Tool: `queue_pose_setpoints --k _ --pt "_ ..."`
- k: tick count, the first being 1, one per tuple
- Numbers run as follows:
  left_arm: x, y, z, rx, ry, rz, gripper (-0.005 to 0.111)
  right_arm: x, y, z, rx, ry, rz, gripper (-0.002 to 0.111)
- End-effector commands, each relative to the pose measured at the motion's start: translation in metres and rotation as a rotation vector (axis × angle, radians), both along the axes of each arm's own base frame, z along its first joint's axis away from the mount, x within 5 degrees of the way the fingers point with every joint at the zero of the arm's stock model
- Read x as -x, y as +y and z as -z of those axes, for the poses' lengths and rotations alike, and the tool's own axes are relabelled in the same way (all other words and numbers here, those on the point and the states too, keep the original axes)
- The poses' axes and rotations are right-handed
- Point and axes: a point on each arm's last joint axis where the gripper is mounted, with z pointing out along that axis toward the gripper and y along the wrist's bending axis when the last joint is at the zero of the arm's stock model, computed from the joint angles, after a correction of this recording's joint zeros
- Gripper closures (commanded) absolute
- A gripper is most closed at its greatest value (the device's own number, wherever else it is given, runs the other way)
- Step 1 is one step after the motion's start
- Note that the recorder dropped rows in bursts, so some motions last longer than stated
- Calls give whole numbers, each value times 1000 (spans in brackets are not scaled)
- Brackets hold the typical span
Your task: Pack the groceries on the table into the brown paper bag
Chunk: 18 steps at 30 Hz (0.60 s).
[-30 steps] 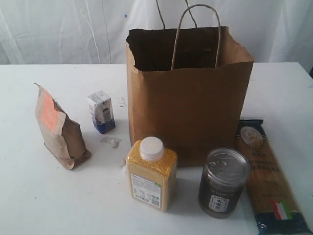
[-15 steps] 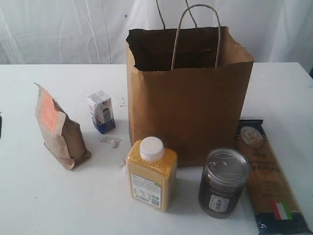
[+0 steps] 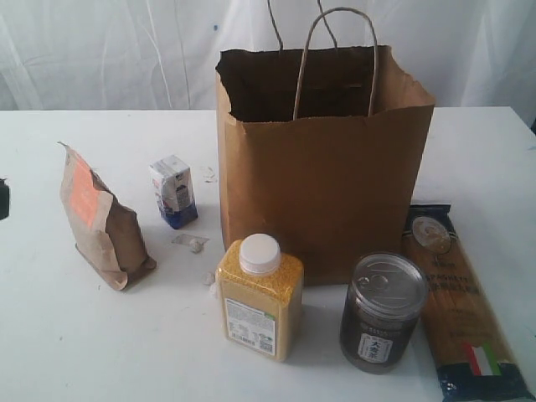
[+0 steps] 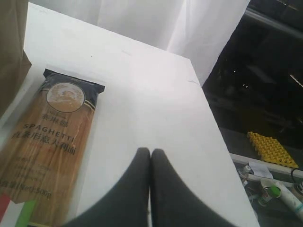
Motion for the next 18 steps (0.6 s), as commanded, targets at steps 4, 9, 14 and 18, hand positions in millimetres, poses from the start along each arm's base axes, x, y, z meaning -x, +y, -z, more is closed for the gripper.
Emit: queue_pose_setpoints --k 4,9,14,18 --pt "5 21 69 31 -244 -131 107 0 0 1 14 -6 -6 108" --pt "14 33 126 -2 -196 -203 107 0 0 1 14 -6 -6 108" --pt "18 40 158 -7 -179 -288 107 0 0 1 14 -6 -6 108" --pt "20 41 168 -71 -84 -302 107 0 0 1 12 -6 -6 108"
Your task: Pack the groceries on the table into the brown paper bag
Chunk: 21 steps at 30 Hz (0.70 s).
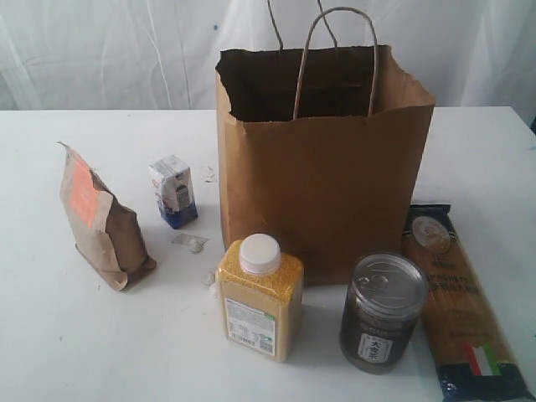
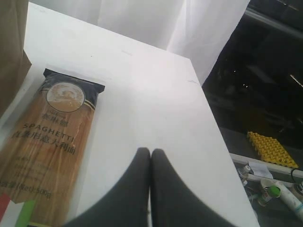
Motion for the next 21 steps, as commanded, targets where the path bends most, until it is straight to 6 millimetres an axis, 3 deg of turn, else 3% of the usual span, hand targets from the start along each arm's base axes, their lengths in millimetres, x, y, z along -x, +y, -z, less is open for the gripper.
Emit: queue_pose_setpoints --k 1,21 --pt "2 0 9 -22 76 -10 107 0 0 1 9 -6 -5 108" --pt "2 1 9 -47 68 -17 107 0 0 1 9 -6 -5 108"
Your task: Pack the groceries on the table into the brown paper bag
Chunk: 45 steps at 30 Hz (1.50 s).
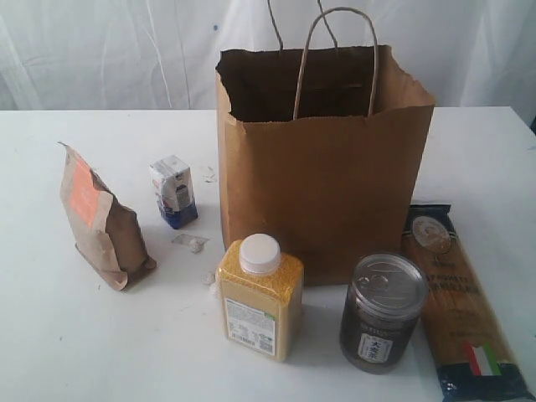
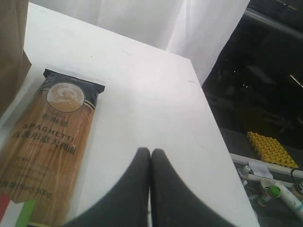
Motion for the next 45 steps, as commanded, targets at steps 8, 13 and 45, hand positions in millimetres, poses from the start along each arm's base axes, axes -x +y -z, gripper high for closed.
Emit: queue_pose_setpoints --k 8,13,45 --pt "0 0 1 4 7 -3 107 0 0 1 9 -6 -5 108" --pt "0 0 1 4 7 -3 107 0 0 1 16 -9 -2 108" --pt "0 0 1 4 7 -3 107 26 25 -83 -880 -910 -535 108"
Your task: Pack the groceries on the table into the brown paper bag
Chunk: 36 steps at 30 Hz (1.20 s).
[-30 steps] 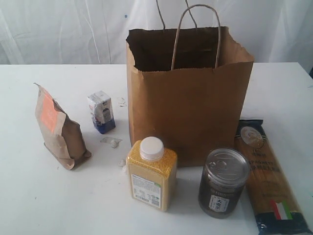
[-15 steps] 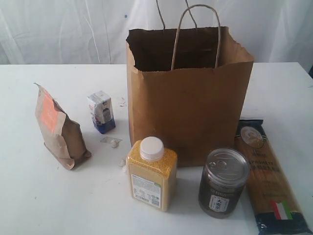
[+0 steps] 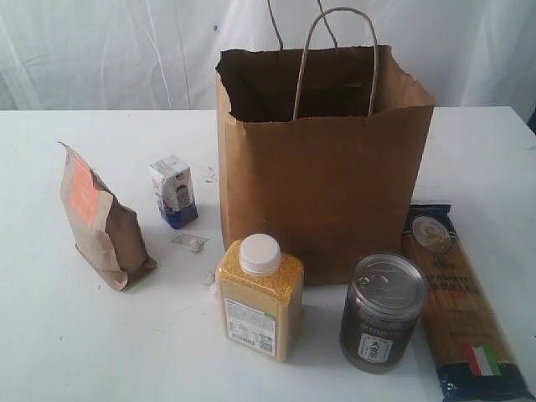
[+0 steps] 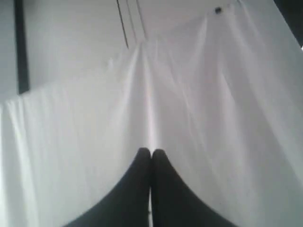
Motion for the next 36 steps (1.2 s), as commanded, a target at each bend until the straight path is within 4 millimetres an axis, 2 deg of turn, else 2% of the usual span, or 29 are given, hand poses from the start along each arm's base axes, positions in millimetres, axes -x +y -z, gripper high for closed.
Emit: queue_pose_setpoints --k 1,5,8,12,16,19,23,26,30,36 --pt "0 0 1 5 5 -3 107 6 2 -4 -137 -44 -163 108" --pt "0 0 1 5 5 -3 107 7 6 -19 -127 8 -211 108" --pt "0 0 1 5 5 -3 107 10 10 -38 -81 110 -201 108" --pt "0 0 1 5 5 -3 107 9 19 -75 125 191 -168 108" --pt "0 0 1 5 5 -3 107 -10 25 -98 326 386 -158 108" --pt "0 0 1 5 5 -3 107 -35 28 -101 370 468 -201 108" --pt "0 0 1 3 4 -3 107 -74 28 -91 378 611 -237 108" --pt "0 0 1 3 4 -3 107 -89 28 -83 369 678 -251 108" --pt "0 0 1 3 4 -3 107 -96 23 -86 346 684 -195 108" --pt "0 0 1 3 4 -3 107 -94 13 -113 251 591 -62 108"
